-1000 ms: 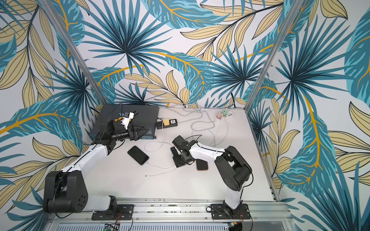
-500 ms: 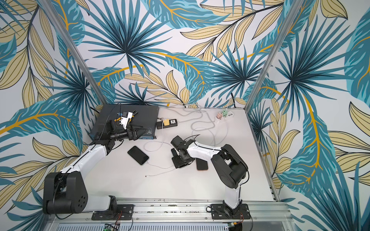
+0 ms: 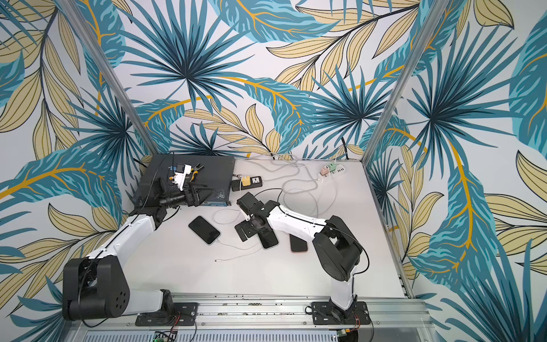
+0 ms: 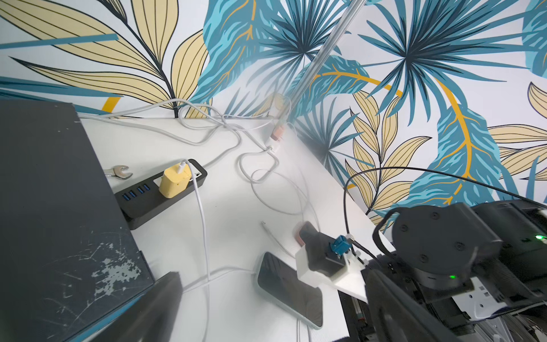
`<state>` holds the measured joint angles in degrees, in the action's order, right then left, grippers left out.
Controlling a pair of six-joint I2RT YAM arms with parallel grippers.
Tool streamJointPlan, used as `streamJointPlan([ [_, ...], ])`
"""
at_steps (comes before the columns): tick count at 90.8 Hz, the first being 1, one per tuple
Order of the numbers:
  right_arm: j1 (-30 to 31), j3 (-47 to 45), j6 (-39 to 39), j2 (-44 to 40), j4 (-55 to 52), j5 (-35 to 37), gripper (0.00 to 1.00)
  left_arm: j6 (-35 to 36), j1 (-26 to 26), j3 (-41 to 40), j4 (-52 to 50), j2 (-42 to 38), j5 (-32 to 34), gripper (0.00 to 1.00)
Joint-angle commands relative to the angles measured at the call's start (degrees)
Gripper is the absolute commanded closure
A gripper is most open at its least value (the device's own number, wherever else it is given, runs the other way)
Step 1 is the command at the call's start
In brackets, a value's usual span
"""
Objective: Unplug the charging cable from the phone
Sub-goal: Place the phone at the center of the board, then pick up the phone at the center of the board.
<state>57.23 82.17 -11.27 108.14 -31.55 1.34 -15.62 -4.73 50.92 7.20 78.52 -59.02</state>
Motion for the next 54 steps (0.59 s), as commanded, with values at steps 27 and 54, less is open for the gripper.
streamJointPlan([
  [27, 8.2, 12.3, 5.6, 11.4, 7.1, 1.0, 0.00, 4.1, -2.1, 2.3, -4.5, -1.9, 5.1, 0.00],
  [54, 10.2, 19.0, 6.1, 18.4, 9.2, 0.9, 0.00, 5.7, -4.3, 2.8, -6.3, -2.1, 9.0, 0.00],
])
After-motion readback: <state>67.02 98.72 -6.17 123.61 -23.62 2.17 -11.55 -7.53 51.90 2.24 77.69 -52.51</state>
